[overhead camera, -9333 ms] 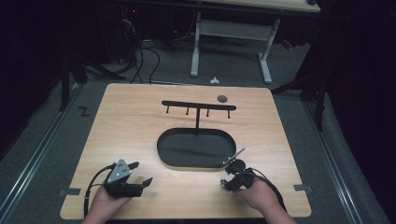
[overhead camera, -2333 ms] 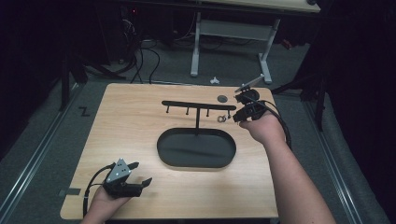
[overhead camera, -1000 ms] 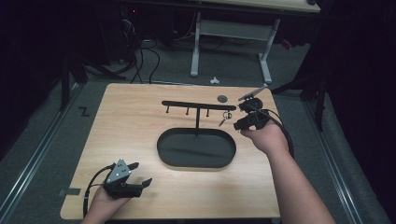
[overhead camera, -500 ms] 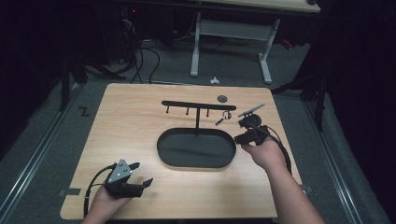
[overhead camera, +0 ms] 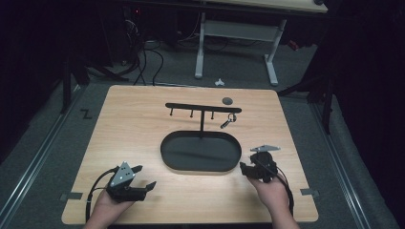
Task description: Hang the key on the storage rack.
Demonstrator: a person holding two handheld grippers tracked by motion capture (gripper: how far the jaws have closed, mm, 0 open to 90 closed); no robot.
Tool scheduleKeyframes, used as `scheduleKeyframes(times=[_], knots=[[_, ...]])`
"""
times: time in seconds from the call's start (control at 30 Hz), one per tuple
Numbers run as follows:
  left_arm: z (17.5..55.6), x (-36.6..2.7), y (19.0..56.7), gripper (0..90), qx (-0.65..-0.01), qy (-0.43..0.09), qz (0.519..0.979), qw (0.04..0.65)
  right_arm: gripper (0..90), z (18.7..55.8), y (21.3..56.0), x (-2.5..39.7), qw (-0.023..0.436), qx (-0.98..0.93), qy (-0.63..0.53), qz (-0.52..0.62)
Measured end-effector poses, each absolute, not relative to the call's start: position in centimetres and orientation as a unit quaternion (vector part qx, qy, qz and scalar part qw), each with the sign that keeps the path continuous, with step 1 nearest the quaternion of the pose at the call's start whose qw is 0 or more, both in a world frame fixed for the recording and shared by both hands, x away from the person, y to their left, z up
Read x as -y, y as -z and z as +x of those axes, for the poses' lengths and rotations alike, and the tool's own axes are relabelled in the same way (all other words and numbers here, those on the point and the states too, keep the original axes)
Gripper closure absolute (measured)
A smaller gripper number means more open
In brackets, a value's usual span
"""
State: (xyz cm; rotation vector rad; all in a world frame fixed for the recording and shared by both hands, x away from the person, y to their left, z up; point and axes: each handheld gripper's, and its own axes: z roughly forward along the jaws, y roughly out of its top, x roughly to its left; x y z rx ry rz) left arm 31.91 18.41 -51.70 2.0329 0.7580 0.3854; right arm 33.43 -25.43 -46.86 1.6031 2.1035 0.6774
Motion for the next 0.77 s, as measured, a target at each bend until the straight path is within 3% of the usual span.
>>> scheduleKeyframes(times=[0.3,0.77], knots=[[32.1,-18.5,52.0,19.9,-0.325,-0.178,0.817,0.441,44.1,27.4,50.6,25.9,0.287,-0.718,-0.309,0.554],[32.1,-18.9,52.1,19.1,-0.338,-0.174,0.810,0.447,40.8,26.8,50.7,27.3,0.278,-0.709,-0.339,0.552]])
